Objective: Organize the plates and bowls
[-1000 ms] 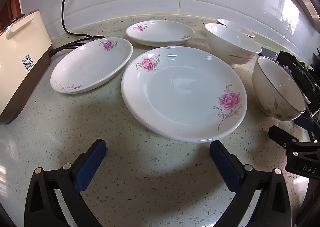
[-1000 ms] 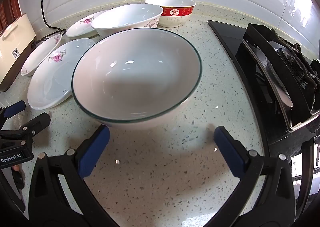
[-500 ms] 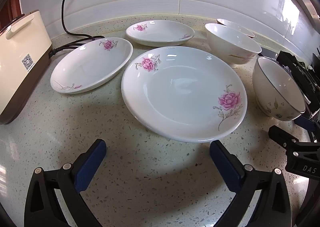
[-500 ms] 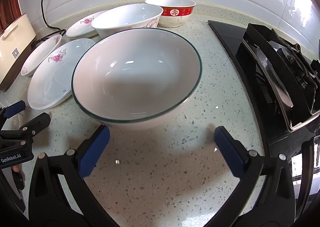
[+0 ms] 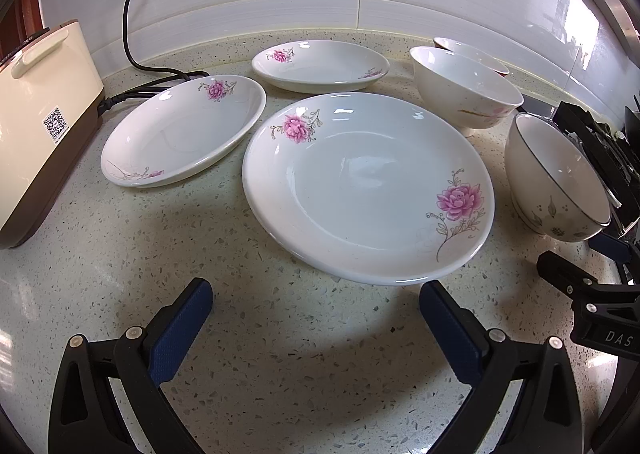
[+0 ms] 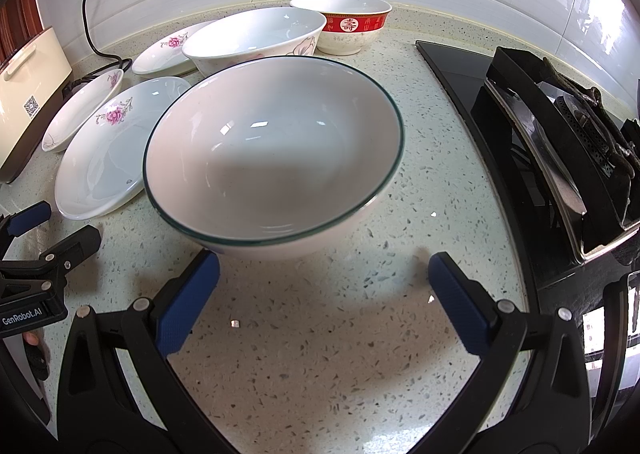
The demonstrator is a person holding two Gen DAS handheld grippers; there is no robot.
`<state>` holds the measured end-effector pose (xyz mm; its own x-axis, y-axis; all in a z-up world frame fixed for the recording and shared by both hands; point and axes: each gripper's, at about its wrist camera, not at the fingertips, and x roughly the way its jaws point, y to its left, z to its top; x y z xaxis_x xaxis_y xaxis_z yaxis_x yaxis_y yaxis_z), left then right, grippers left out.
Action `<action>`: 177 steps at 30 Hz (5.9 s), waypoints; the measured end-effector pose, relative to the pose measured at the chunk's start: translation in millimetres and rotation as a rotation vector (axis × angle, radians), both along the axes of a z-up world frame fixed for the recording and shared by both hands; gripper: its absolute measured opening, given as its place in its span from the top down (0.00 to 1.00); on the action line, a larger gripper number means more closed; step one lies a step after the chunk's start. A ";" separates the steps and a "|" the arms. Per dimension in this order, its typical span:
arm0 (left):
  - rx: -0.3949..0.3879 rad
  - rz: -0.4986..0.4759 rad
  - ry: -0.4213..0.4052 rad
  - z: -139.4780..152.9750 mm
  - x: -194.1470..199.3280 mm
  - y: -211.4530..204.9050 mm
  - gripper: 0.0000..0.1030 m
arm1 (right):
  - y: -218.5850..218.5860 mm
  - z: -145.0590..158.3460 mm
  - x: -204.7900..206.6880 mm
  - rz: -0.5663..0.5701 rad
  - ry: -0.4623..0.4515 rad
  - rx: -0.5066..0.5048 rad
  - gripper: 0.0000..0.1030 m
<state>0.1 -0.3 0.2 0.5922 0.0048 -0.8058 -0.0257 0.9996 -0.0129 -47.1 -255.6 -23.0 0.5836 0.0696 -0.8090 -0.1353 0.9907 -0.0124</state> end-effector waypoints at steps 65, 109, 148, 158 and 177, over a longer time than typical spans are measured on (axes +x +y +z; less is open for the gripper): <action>-0.009 0.009 0.014 1.7 -12.6 8.4 0.00 | 44.9 7.6 -20.9 0.183 0.018 0.225 0.00; -0.288 0.317 -0.128 7.0 -29.2 49.2 0.82 | 67.9 -11.4 -11.3 0.174 0.050 0.544 0.66; -0.221 0.420 -0.270 26.0 -113.3 86.5 0.83 | 121.3 8.2 -61.9 0.387 -0.074 0.465 0.78; -0.209 0.488 -0.290 30.8 -143.1 124.2 0.83 | 164.8 4.0 -72.0 0.456 -0.015 0.463 0.78; -0.222 0.651 -0.308 21.3 -177.6 204.7 0.83 | 261.6 2.9 -84.2 0.577 0.027 0.430 0.78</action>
